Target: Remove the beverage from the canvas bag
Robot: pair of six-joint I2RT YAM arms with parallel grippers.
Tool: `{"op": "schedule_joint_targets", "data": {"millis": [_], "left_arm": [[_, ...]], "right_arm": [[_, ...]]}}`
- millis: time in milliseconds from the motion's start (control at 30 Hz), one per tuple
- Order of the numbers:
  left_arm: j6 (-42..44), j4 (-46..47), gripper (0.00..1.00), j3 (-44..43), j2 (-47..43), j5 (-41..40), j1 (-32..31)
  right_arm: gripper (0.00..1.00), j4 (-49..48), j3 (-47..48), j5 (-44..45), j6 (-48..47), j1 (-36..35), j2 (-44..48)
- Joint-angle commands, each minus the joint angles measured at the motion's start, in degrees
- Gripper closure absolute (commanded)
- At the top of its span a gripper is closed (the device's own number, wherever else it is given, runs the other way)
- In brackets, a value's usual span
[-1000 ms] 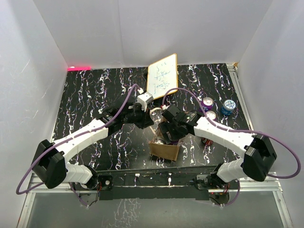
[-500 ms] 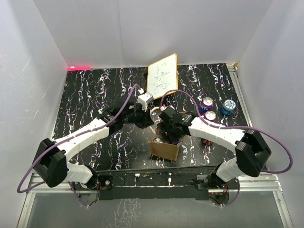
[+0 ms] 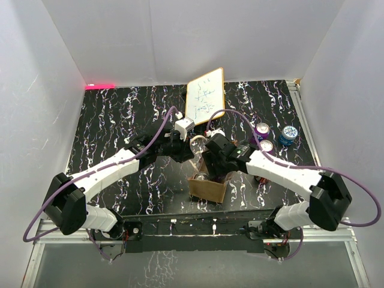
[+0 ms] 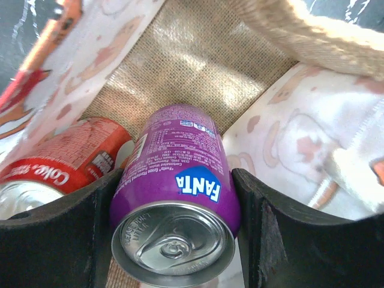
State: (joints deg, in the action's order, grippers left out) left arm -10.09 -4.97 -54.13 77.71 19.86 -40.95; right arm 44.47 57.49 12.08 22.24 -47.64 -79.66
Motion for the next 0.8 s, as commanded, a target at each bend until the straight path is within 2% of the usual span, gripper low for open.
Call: {"op": "schedule_joint_targets", "data": {"millis": [0,200,433,767], "left_arm": [[0.57,-1.87,1.0,-2.12,0.22,0.59,-0.01],[1.21,-2.52,1.0,-1.91,-0.95,-1.74,0.0],[1.04,-2.57,1.0,-2.16,-0.97,-0.46,-0.01],[0.42,-1.62,1.0,-1.59,-1.12,0.88,0.04]], "right_arm": [[0.73,-4.25,3.15,2.82,0.9,-0.16,6.74],[0.82,-3.08,6.1,3.32,1.49,-0.15,10.08],[0.84,-7.5,6.97,1.48,2.48,-0.18,13.89],[0.93,-14.77,9.36,2.51,2.76,-0.11,10.09]]}}
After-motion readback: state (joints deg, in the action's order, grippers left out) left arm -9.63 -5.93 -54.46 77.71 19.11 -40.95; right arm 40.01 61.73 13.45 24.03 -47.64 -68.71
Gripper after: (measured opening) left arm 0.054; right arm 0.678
